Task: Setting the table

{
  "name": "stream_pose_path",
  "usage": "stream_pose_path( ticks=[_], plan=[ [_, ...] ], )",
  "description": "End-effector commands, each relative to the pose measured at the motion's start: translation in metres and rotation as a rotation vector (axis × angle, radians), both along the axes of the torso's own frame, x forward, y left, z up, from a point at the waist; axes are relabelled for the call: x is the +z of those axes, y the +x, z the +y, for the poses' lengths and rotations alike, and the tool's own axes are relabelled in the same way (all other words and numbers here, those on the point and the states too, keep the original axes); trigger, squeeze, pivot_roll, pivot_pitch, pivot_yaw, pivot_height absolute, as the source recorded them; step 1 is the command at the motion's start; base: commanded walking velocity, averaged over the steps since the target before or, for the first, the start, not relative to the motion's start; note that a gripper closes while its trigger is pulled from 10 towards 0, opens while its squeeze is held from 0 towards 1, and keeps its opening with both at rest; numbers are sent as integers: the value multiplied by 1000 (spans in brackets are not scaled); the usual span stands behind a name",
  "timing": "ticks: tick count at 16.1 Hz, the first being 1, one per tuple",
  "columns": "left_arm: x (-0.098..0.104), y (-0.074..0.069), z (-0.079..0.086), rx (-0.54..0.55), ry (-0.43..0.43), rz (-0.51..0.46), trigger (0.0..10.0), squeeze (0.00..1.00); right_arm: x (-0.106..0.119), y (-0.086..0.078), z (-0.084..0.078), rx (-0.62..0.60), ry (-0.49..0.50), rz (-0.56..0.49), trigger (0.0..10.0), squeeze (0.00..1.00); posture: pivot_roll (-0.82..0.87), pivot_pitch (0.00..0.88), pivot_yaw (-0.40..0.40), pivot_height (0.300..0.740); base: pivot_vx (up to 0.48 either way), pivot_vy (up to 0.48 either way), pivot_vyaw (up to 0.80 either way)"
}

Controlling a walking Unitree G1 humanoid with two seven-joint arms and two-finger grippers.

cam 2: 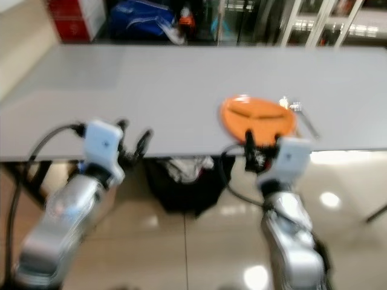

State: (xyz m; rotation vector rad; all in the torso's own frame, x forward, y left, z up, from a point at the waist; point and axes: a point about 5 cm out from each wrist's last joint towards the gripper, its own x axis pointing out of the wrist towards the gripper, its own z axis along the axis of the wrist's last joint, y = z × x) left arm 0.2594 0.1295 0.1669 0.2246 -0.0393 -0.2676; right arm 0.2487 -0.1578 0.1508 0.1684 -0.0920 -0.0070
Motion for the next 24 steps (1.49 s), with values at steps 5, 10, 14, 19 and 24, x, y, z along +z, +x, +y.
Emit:
stream_pose_path(
  ticks=[5, 10, 14, 19, 24],
  plan=[
    [8, 3, -1, 14, 15, -35, 10000, 0, 7, 8, -2, 27, -31, -24, 10000, 0, 75, 48, -51, 740, 0, 480, 0],
    [9, 6, -3, 24, -60, -22, 10000, 0, 8, 8, 5, 73, -37, -30, 10000, 0, 58, 46, -40, 740, 0, 480, 0],
    [11, 5, -5, 31, -58, -24, 10000, 0, 9, 12, 9, 87, -1, -37, 10000, 0, 81, 42, -62, 740, 0, 480, 0],
    [12, 3, -1, 0, -125, 6, 10000, 1000, 16, 10, 14, 161, 83, -95, 10000, 1000, 79, 34, -55, 740, 0, 480, 0],
    [16, 5, 0, 11, -104, -11, 10000, 1000, 15, 12, 15, 179, 61, -87, 10000, 1000, 85, 34, -53, 740, 0, 480, 0]
  ],
)
